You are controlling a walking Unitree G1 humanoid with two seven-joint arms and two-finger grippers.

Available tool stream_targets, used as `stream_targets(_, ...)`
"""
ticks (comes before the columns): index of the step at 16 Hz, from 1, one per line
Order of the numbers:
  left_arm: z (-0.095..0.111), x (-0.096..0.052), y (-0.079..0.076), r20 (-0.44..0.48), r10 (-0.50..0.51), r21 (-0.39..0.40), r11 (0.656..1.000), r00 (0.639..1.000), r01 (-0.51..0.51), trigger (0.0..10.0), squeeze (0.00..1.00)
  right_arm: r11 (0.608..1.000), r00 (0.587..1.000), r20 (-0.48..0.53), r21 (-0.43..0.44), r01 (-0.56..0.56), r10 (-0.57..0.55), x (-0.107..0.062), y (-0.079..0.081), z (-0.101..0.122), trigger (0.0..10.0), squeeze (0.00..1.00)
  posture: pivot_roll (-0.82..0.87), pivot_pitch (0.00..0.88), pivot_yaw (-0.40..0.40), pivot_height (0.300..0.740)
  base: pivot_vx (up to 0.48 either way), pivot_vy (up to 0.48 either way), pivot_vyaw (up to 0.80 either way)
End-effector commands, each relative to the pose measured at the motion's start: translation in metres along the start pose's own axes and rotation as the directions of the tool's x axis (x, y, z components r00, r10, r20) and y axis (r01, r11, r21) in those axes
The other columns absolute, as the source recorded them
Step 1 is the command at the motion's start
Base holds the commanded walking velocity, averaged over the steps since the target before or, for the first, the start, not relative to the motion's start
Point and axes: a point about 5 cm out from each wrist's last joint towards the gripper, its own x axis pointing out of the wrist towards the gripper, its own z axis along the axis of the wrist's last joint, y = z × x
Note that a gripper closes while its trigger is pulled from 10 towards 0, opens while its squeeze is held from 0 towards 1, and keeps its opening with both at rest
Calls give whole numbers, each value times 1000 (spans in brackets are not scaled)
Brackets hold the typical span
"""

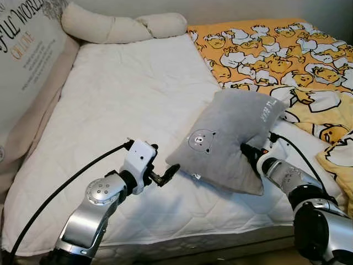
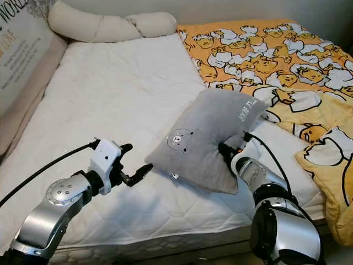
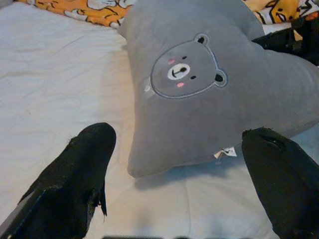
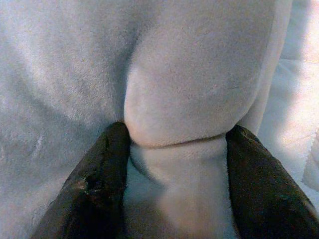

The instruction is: Clean up the room

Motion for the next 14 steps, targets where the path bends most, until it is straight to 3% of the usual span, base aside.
stream_targets(1,0,-2,2,-4,0,-3,1000,1000,0,10000,0,1000,1000,-14,2,3,-3,2,4,-4,0,0,-72,0,16,740,0,0,0)
stream_targets(5,-1,-6,5,-13,-10,-8,1000,1000,10,10000,0,1000,1000,-7,5,-24,24,4,10,-3,0,0,-73,0,15,740,0,0,0)
stream_targets(9,-6,-14,13,-30,57,-16,998,998,-58,10000,0,1000,1000,-4,-8,-29,29,6,17,0,0,0,-68,0,5,740,0,0,0)
stream_targets(14,-8,-18,13,-32,57,-29,998,998,-58,10000,0,1000,1000,-4,-3,-22,22,7,20,0,0,0,-68,0,4,740,0,0,0)
